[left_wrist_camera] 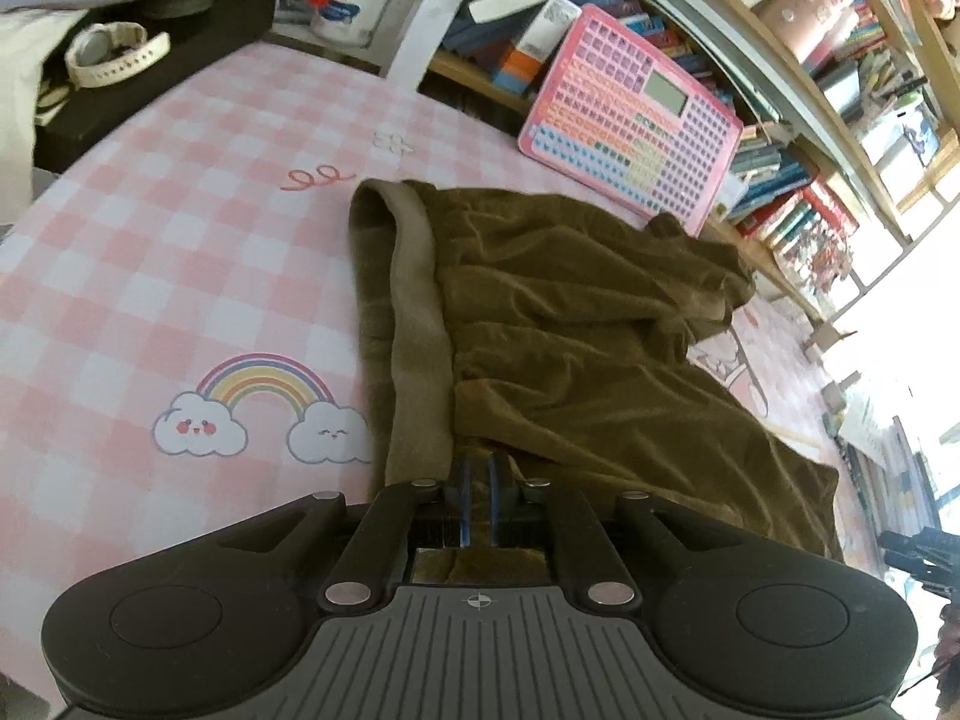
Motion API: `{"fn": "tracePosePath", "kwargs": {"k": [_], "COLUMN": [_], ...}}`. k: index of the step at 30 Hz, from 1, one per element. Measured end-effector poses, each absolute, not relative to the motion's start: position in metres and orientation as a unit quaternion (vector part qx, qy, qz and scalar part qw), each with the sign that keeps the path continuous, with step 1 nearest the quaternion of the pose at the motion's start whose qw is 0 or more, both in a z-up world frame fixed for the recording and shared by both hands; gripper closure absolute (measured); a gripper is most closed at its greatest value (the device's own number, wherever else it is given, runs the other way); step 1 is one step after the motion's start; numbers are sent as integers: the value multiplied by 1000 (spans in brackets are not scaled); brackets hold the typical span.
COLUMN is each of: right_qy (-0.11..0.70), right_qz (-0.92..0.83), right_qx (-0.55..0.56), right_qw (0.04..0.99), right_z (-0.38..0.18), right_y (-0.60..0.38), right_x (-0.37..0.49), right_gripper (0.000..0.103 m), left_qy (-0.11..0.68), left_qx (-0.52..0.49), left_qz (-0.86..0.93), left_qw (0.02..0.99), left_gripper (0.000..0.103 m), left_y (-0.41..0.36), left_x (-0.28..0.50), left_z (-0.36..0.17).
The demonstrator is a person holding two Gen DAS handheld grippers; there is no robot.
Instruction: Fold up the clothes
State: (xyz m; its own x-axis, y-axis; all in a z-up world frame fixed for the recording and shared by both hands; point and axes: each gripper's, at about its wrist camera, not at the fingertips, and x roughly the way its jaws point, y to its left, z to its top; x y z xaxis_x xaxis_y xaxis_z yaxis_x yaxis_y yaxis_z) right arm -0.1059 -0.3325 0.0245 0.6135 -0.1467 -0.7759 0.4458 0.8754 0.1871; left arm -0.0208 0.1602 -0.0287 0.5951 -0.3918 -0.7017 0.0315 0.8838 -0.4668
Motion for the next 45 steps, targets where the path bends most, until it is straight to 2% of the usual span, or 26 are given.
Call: {"fn": "tracePosePath", "kwargs": {"k": [2,7,10,13,18,30,34,38,40,42,45], "right_qy": [422,456,457,450,455,458,459,459,460,460,461], "right_qz": [-150,-114,-88,-64,-37,-41,-35,-29,-28,-26,-19], "right_qx": [176,116,57,9,-2,24,25,23,21,18,10], "right_qw": [877,875,883,891,890,888,888,888,887,888,887], "right_z": [16,-5,-12,-16,-24,-38,-38,-38,-39,-39,-39], "right_y": [-324,-304,-289,-277,-276,-304,-307,-308,-308,-307,-303], "right_x": [-100,-90,-89,-91,-100,-115,-114,-113,-113,-111,-108], "right_gripper": [68,67,59,55,48,40,38,38,37,36,36], "left_qy": [432,430,426,424,416,438,432,412,395,381,364], "left_qx": [-216,-236,-253,-277,-346,-383,-395,-457,-488,-505,-492], "left_qz": [-110,-71,-51,-33,-13,44,61,87,99,106,104], "left_qw": [869,869,867,862,841,812,808,784,772,768,784], "left_gripper": [91,70,58,56,56,56,58,60,77,88,93], "left_y": [162,167,169,169,168,155,153,161,165,169,171], "left_x": [-27,-48,-56,-61,-63,-54,-49,-55,-60,-64,-67], "left_z": [-29,-31,-30,-31,-37,-51,-54,-65,-70,-76,-70]}}
